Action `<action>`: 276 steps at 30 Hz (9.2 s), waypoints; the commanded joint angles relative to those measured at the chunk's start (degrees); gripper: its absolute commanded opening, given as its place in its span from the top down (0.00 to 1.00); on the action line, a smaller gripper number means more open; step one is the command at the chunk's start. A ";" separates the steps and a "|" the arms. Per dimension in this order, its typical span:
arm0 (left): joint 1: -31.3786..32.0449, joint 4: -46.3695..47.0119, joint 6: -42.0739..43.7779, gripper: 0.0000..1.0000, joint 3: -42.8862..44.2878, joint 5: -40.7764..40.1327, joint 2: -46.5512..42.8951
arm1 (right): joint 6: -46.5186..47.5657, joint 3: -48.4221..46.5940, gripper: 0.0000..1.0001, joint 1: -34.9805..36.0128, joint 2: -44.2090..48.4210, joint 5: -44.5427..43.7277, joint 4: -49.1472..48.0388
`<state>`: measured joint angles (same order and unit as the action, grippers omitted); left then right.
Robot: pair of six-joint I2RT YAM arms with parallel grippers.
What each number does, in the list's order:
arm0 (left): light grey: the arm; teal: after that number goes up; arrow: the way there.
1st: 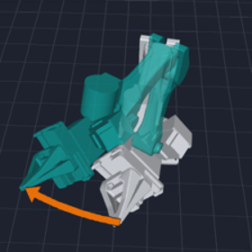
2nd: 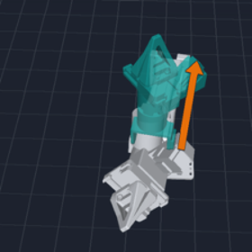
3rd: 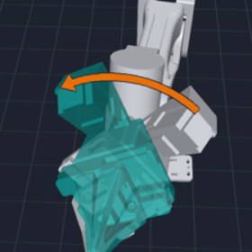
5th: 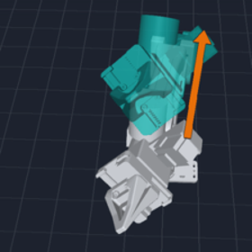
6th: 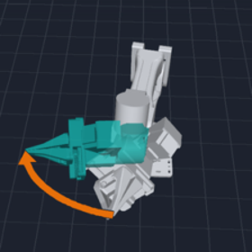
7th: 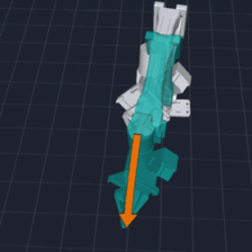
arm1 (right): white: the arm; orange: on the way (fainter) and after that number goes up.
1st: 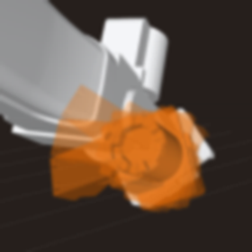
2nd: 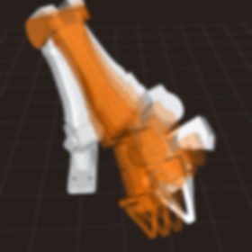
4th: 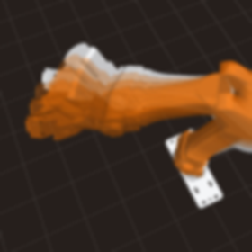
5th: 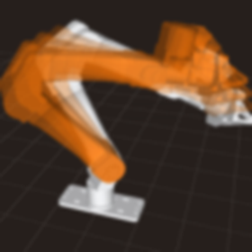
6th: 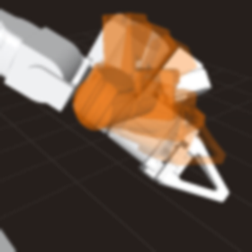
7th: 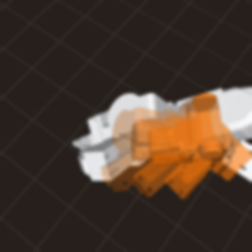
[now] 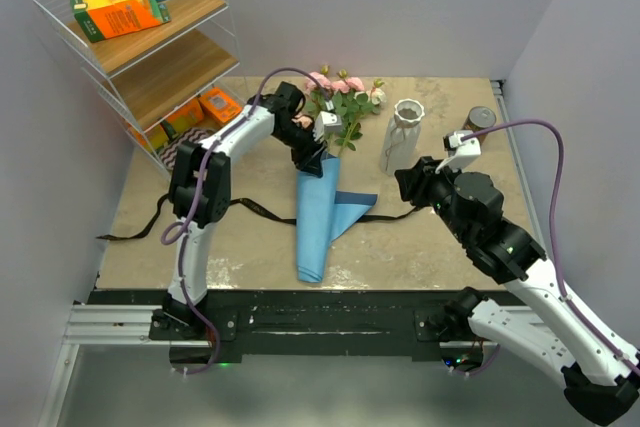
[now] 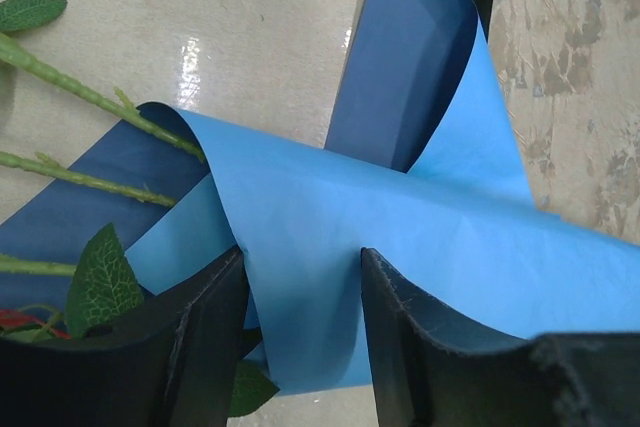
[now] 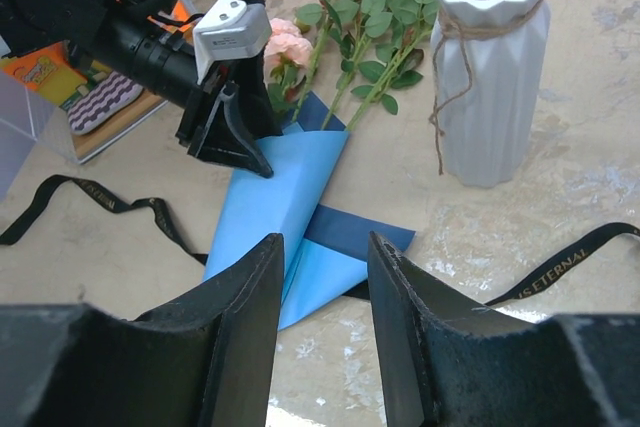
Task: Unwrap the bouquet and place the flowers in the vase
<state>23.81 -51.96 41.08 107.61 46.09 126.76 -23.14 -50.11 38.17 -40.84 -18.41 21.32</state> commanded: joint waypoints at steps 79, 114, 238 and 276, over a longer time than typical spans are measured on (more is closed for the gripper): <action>-4.30 -9.56 11.13 0.97 -2.24 6.83 -4.86 | -3.32 1.50 0.56 -0.20 0.59 3.91 -4.27; -3.94 2.23 -7.53 0.01 -6.63 5.14 -14.71 | -3.41 0.89 0.43 -0.20 3.57 3.82 -1.72; -0.08 11.81 -25.53 0.27 -13.57 -4.25 -8.02 | -1.03 -3.42 0.33 -0.20 14.91 -2.06 7.42; 20.22 -7.61 -25.87 1.00 5.65 -9.43 -24.63 | -0.86 -4.83 0.40 -0.20 17.02 -1.80 7.51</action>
<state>43.33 -55.48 17.39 106.98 38.35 103.85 -24.43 -53.87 38.17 -24.95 -20.86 29.26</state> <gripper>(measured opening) 0.015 0.603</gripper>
